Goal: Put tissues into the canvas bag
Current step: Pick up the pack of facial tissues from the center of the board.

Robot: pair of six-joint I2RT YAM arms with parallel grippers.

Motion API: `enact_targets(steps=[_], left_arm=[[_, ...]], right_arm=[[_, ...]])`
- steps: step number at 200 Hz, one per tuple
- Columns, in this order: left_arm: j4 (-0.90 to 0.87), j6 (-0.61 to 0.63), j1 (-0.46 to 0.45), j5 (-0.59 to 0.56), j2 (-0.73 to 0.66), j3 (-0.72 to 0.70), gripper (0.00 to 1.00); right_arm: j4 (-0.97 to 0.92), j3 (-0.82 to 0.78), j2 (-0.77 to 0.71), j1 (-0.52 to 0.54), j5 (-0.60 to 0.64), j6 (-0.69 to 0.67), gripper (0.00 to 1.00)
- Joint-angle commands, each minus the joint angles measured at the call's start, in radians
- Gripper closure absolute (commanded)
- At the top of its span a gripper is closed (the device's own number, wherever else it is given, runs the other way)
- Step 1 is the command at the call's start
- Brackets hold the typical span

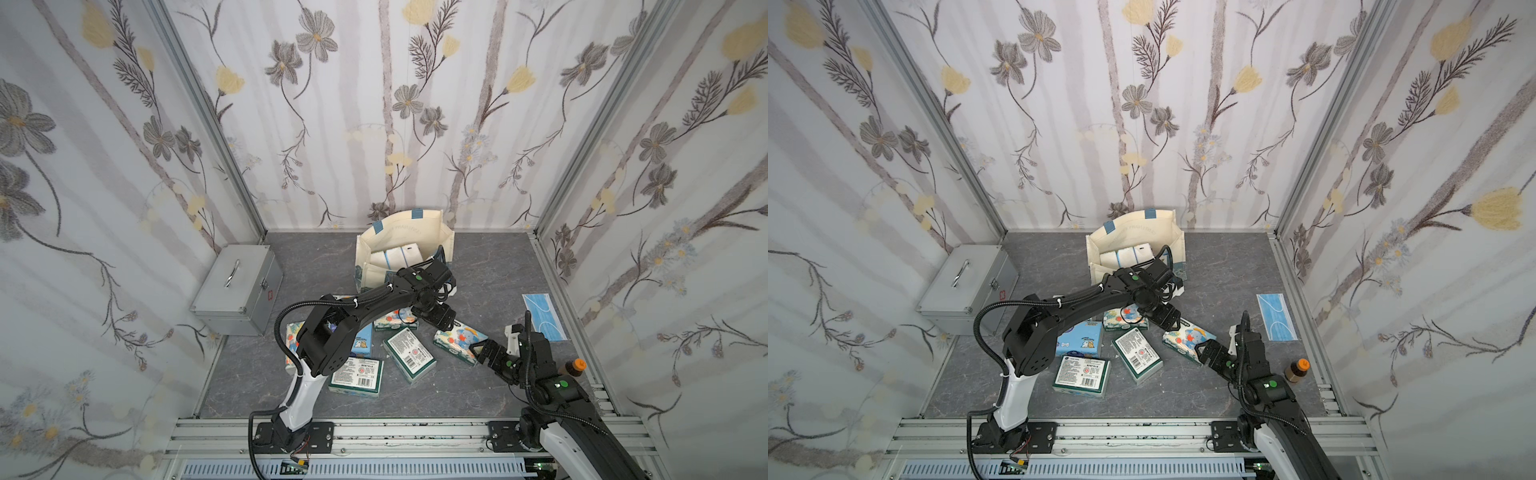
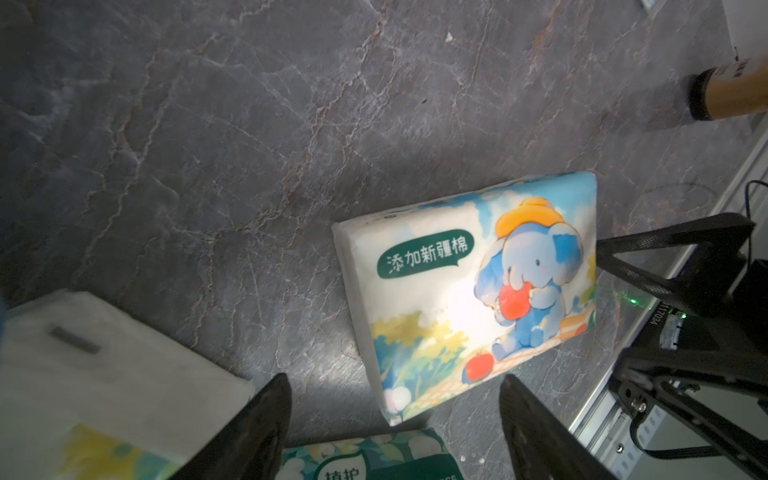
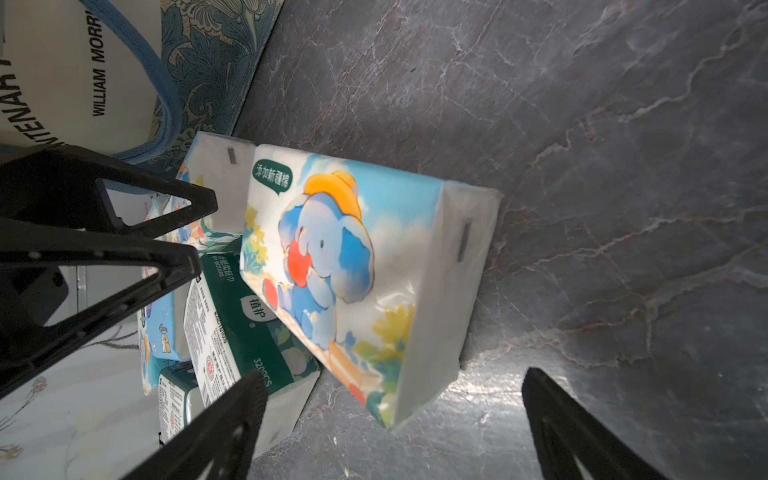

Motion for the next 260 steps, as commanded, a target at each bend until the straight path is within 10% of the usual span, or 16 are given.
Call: enact_targets(steps=[1, 143, 260], left_arm=[[-0.04, 0.035, 0.001, 0.016, 0.019, 0.016, 0.21], [-0.097, 0.051, 0.017, -0.043, 0.103, 0.06, 0.52], [-0.162, 0.056, 0.017, -0.104, 0.166, 0.11, 0.57]], right_arm=[[0.018, 0.0, 0.006, 0.0, -0.021, -0.005, 0.02], [0.116, -0.04, 0.142, 0.0, 0.007, -0.012, 0.01], [0.184, -0.075, 0.151, 0.0, -0.042, 0.009, 0.01]])
